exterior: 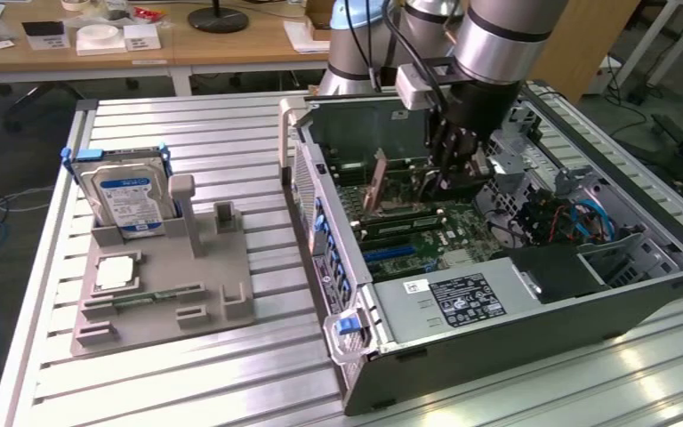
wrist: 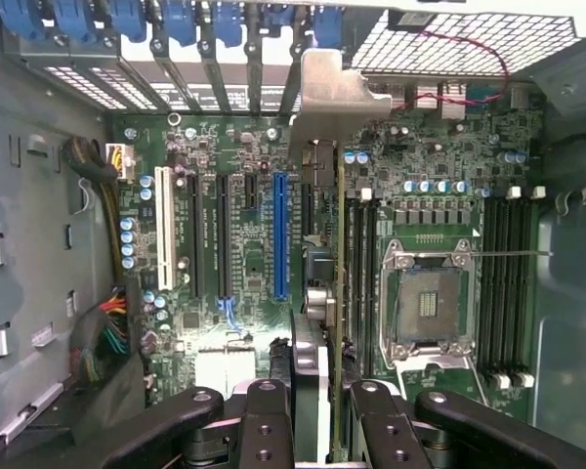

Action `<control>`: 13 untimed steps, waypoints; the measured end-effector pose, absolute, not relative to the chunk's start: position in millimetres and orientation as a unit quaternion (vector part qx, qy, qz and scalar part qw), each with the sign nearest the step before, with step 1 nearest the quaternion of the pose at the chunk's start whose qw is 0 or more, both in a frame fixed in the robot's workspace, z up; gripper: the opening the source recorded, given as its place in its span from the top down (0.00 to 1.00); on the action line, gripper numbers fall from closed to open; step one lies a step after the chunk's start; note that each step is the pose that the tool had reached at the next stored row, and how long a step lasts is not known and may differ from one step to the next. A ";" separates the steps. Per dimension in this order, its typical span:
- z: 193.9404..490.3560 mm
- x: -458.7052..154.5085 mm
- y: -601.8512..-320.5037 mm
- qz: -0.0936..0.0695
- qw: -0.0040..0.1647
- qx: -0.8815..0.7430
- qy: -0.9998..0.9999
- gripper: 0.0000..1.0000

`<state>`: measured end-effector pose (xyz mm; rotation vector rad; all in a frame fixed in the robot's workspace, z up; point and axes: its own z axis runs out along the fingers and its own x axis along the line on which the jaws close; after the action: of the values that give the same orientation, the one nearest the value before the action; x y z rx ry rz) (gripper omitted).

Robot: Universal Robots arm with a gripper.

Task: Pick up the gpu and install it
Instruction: 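Insert the gpu into the slot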

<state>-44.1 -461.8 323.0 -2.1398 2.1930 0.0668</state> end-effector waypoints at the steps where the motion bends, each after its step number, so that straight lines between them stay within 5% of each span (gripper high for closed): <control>1: 322.6 -44.1 -462.7 0.022 0.038 -0.698 0.715 0.73; 13: 318.8 -44.1 -464.9 0.022 0.039 -0.698 0.715 0.73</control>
<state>-44.1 -464.9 318.8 -2.1396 2.1926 0.0676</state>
